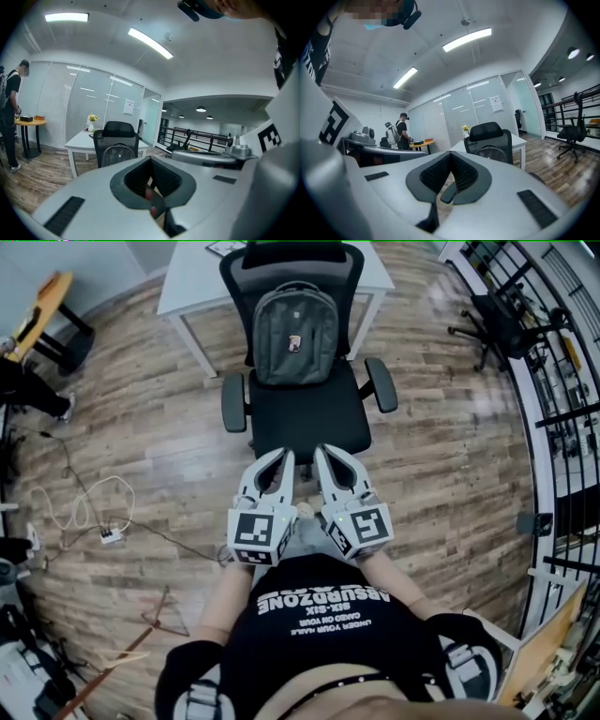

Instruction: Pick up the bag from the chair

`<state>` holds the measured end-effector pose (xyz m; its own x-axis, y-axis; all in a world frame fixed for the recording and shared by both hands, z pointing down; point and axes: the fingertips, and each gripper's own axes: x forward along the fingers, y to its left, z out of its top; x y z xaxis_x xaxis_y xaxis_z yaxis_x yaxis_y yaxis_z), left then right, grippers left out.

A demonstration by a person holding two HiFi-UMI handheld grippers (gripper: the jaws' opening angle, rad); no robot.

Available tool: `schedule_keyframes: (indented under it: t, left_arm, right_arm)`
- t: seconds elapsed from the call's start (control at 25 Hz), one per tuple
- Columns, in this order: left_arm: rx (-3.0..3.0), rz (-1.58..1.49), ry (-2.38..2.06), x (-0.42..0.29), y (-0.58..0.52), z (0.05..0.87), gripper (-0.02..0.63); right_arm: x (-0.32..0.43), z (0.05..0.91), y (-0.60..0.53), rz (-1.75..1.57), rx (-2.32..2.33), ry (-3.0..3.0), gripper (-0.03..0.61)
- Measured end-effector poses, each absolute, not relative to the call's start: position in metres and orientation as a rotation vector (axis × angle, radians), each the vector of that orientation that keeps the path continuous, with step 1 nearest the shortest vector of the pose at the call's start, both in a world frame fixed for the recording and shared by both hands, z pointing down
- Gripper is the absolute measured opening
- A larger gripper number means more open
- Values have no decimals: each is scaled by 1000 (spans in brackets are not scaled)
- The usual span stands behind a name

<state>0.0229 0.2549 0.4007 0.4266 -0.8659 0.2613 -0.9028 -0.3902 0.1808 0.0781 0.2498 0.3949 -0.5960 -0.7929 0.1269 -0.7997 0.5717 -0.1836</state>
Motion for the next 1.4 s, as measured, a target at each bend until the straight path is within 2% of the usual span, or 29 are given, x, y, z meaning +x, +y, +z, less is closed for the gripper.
schedule_keyframes:
  t: [0.4,0.92,1.4]
  left_arm:
    - [2363,209,-1551,14,211,408,17]
    - [2318,235,-1535,-20,88,429,17]
    - [2344,279,-1433,-24,10,445,17]
  right_arm:
    - [72,400,208,389,1351,-2783,14]
    - [63,422,92,384,1282,-2692,15]
    - [44,440,9,409,1284,-2640,15]
